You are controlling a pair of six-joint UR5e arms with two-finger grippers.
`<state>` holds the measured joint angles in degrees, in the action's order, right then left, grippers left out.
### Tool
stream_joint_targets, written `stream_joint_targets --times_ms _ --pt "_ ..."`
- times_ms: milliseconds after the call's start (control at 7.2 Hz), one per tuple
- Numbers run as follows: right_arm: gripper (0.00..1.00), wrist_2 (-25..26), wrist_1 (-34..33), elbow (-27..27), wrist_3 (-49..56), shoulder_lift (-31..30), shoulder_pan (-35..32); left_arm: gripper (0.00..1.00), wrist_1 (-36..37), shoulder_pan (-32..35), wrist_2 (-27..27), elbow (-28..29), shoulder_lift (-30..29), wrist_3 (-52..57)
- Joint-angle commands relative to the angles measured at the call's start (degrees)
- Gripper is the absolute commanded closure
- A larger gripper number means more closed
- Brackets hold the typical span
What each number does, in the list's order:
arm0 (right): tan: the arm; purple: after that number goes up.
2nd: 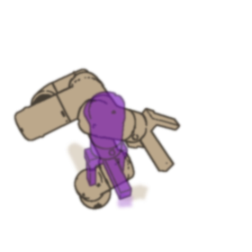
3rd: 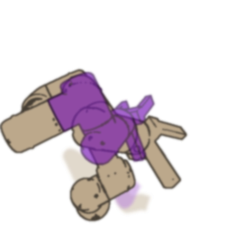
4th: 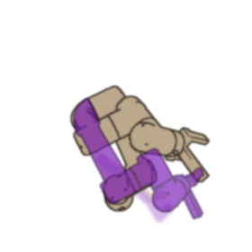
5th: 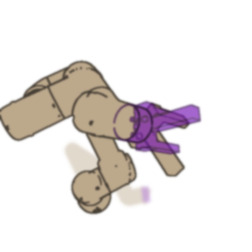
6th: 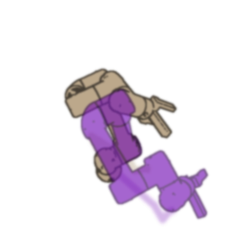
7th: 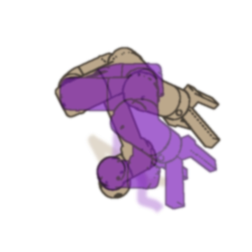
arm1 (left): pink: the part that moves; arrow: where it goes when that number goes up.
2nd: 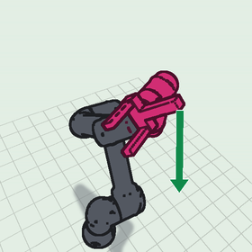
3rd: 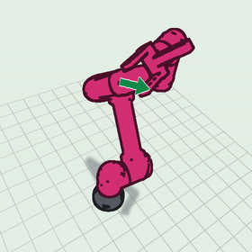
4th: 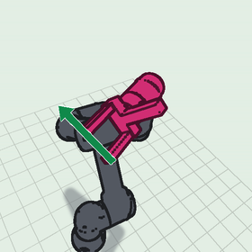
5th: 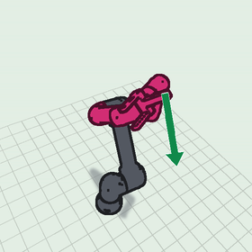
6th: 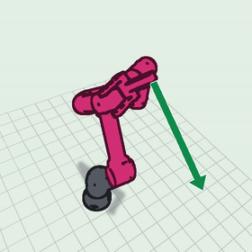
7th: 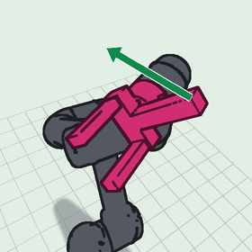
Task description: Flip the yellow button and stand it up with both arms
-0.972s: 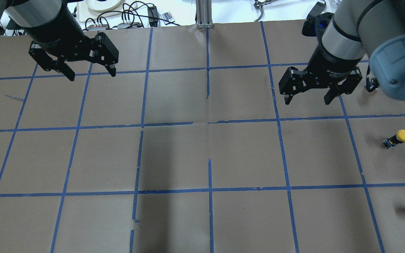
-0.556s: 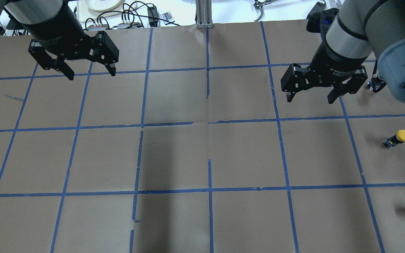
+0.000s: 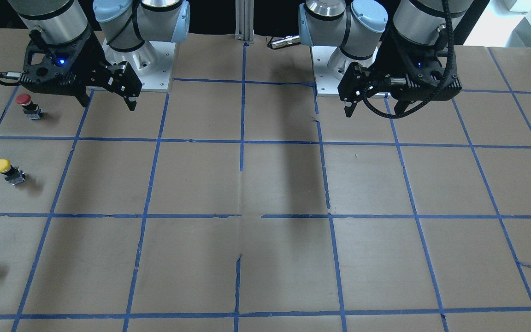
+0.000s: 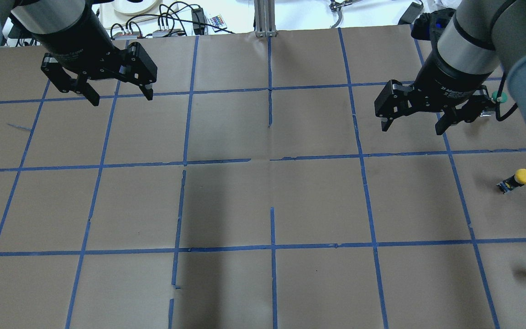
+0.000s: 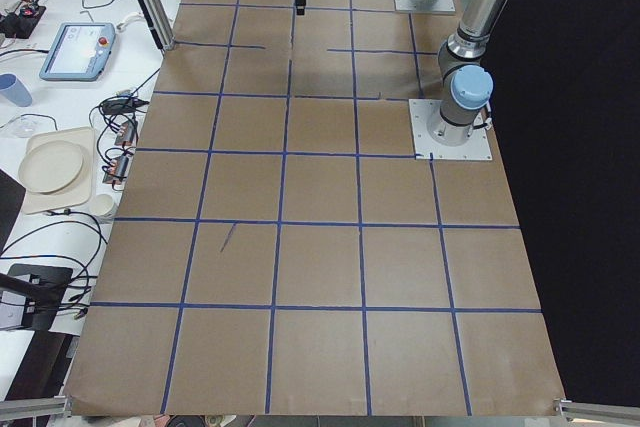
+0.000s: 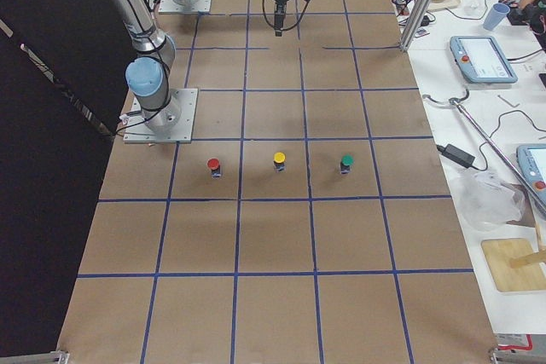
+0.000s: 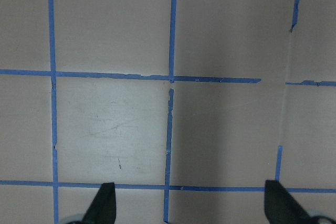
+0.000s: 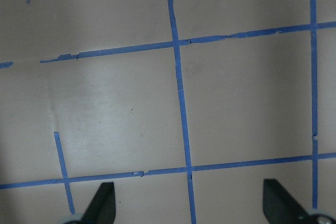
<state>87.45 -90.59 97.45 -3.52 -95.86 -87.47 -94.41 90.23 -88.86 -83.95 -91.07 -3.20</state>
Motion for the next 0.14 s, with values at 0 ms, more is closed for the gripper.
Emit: stream_joint_targets --times_ms 0 --pt "0.00 0.00 0.51 0.46 0.00 -0.12 -0.07 0.01 -0.33 0.21 -0.53 -0.08 0.19 0.04"
